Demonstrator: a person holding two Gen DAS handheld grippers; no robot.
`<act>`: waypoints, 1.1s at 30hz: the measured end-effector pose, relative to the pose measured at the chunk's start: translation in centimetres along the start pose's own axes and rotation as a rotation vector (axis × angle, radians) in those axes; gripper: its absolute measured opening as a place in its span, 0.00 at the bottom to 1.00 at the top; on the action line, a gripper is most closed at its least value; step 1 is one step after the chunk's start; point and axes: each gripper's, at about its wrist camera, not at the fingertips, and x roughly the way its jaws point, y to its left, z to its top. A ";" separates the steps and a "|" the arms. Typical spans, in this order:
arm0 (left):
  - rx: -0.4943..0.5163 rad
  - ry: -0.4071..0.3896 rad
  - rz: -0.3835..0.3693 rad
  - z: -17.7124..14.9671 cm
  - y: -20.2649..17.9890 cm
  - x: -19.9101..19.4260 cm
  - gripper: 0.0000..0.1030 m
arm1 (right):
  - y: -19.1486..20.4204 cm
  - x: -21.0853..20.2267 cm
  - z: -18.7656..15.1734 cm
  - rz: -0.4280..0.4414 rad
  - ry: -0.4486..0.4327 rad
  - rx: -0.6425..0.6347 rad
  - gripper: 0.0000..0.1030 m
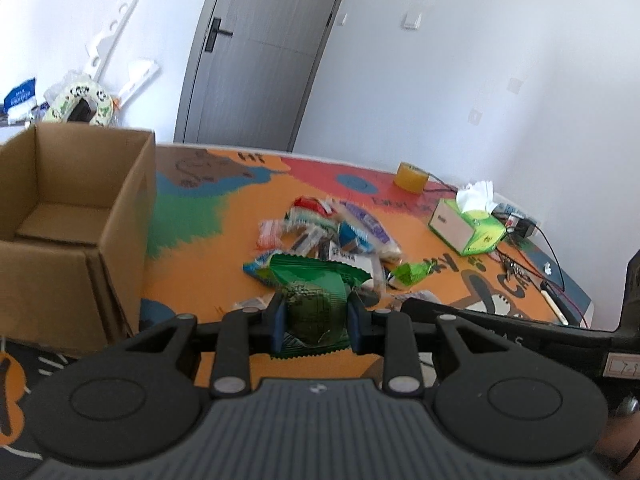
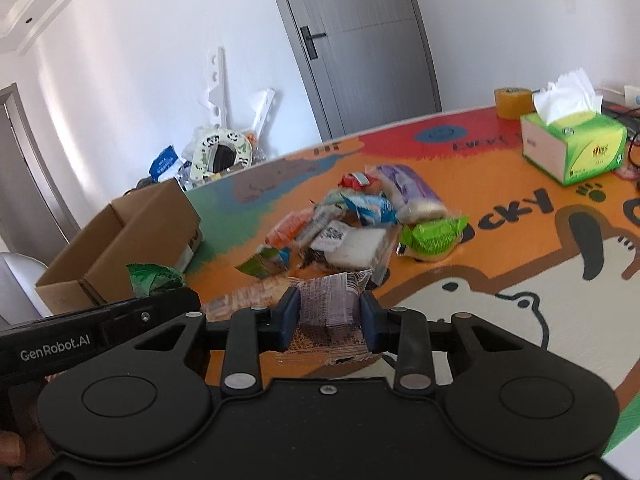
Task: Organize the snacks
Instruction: 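Carry both bags to the cardboard box and open both grippers to drop them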
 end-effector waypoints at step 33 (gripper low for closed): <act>-0.053 -0.182 0.102 3.8 6.6 -6.6 0.29 | 9.3 -1.1 4.3 0.166 -0.074 -0.111 0.32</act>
